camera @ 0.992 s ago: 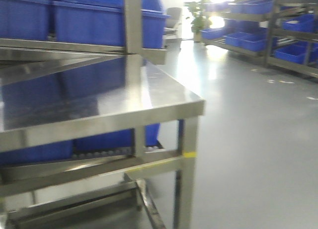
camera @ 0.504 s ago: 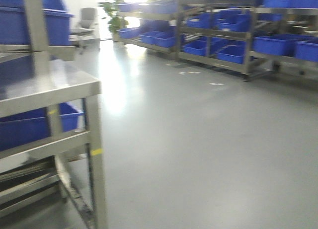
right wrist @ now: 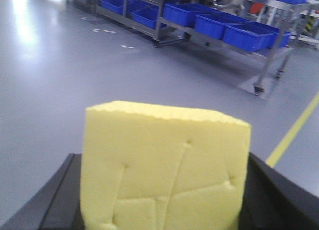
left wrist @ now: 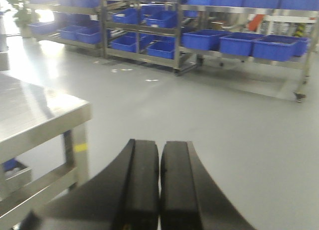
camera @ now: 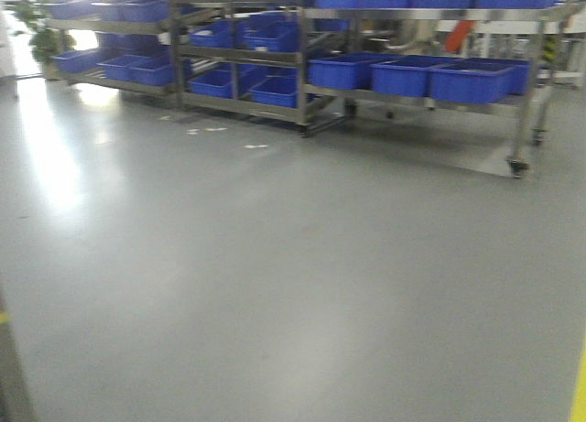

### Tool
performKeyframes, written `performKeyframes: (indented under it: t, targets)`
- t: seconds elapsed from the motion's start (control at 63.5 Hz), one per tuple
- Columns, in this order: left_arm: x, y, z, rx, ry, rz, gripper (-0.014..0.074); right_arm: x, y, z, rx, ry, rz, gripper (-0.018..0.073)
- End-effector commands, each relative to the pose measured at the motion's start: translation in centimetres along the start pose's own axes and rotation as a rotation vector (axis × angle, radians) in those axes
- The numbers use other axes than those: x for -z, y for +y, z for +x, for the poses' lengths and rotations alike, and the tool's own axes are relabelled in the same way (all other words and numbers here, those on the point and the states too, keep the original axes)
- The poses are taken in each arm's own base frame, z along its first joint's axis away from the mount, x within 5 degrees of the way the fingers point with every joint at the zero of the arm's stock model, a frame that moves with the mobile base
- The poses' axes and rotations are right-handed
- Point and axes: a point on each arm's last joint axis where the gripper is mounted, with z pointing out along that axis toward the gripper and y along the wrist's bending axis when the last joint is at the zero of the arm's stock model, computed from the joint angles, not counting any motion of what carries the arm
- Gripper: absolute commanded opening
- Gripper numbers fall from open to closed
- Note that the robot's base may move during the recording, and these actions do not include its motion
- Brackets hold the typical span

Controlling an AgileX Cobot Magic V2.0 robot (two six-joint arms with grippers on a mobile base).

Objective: Place yellow foam block on left shelf second layer
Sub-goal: 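Drive the base away from the table, turning toward the room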

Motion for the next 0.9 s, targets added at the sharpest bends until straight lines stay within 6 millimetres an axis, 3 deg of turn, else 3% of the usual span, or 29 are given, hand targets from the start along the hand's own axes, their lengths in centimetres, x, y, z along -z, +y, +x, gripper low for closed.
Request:
performKeyframes:
  t: [0.0, 0.882]
  targets:
    - [0.00, -0.09, 0.12, 0.011, -0.067, 0.016, 0.0136, 0.08, -0.20, -1.58, 0.014, -0.092, 0.018, 0.0279]
    - [0.00, -0.09, 0.12, 0.011, -0.067, 0.016, 0.0136, 0.08, -0.20, -1.58, 0.014, -0.092, 0.018, 0.0279]
